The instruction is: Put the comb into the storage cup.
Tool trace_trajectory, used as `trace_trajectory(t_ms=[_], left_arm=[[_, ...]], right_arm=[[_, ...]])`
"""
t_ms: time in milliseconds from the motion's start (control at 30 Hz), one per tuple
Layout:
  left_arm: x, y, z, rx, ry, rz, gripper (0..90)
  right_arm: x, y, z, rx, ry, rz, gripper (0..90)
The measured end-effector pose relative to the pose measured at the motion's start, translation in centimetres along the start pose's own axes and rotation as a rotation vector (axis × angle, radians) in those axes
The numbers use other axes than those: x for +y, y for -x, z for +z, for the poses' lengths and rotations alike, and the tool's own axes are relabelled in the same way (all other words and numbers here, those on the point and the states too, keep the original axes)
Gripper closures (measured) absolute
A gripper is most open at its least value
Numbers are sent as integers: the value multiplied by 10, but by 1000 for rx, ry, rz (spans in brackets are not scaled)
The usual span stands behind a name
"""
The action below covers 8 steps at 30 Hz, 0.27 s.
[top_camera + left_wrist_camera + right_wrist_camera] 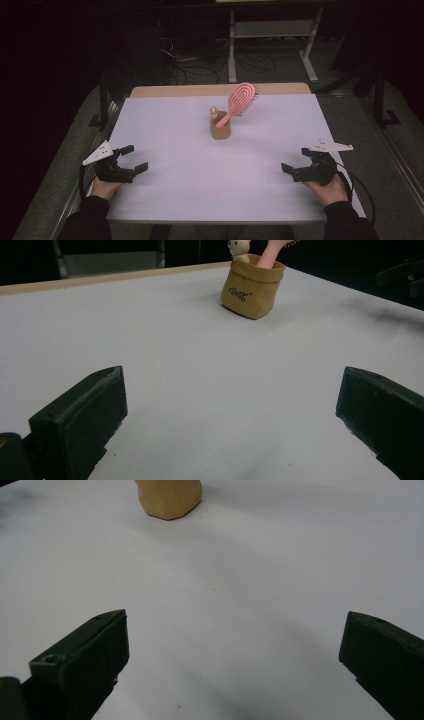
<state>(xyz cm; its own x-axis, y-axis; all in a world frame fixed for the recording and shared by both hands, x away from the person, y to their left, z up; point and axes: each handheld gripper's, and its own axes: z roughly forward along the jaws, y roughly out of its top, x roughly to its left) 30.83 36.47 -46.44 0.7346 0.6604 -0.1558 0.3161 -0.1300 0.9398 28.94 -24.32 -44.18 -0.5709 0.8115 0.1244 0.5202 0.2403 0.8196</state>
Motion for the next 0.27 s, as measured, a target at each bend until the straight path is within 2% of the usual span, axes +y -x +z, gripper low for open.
trace_trajectory(t_ms=[100,267], left_arm=[[-1,0,-1,1,2,-6,0],[0,0,-3,5,16,-16,0]], right_arm=[[-5,-2,-3,-15,0,-21,0],[-10,-5,-5,-20,-15,-28,0]])
